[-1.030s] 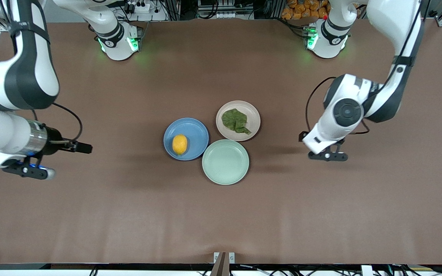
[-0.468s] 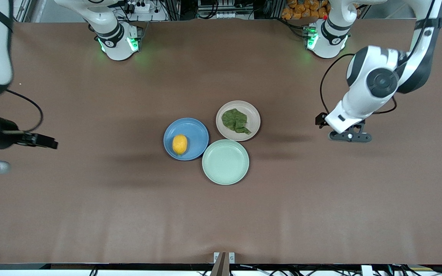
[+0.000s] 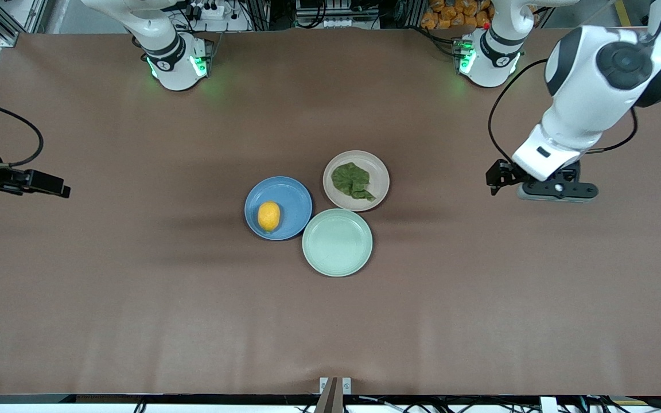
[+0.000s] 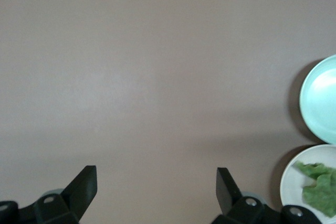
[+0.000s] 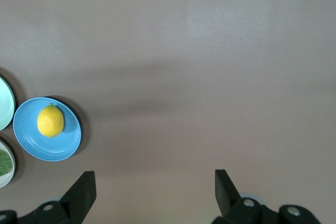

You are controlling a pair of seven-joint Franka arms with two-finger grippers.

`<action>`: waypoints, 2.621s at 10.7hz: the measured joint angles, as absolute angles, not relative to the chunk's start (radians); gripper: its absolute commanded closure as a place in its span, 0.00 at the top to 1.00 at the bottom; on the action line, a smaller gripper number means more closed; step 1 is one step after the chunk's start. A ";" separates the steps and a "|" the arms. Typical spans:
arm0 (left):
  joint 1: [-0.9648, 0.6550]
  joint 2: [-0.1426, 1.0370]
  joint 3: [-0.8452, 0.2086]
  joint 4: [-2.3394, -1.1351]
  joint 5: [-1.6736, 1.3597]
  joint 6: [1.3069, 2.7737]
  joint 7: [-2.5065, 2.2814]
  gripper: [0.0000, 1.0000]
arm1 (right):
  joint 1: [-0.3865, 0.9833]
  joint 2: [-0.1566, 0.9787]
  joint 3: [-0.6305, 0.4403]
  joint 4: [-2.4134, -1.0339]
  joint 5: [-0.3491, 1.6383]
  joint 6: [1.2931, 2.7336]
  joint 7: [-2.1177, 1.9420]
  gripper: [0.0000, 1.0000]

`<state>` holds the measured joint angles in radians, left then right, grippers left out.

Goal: Place lemon and lettuce in plates

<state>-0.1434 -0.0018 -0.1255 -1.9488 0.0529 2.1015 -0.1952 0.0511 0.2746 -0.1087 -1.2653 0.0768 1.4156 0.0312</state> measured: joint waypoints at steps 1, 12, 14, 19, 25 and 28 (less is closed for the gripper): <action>-0.143 -0.002 -0.125 -1.907 0.053 2.043 -0.195 1.00 | 0.041 0.253 -0.109 -1.266 0.070 1.394 0.005 1.00; -0.146 -0.010 -0.132 -1.559 0.019 1.608 -0.195 1.00 | -0.003 0.014 -0.093 -1.515 0.065 1.355 -0.088 1.00; -0.146 -0.011 -0.133 -1.534 0.056 1.594 -0.186 1.00 | -0.003 0.001 -0.093 -1.517 0.065 1.355 -0.093 1.00; -0.152 -0.011 -0.138 -1.502 0.022 1.543 -0.180 1.00 | -0.003 -0.003 -0.093 -1.531 0.065 1.442 -0.093 1.00; -0.151 -0.013 -0.138 -1.493 0.012 1.533 -0.180 1.00 | -0.001 -0.003 -0.092 -1.531 0.021 1.434 -0.093 1.00; -0.151 -0.013 -0.138 -1.493 0.012 1.532 -0.180 1.00 | -0.001 -0.003 -0.091 -1.531 0.011 1.431 -0.093 1.00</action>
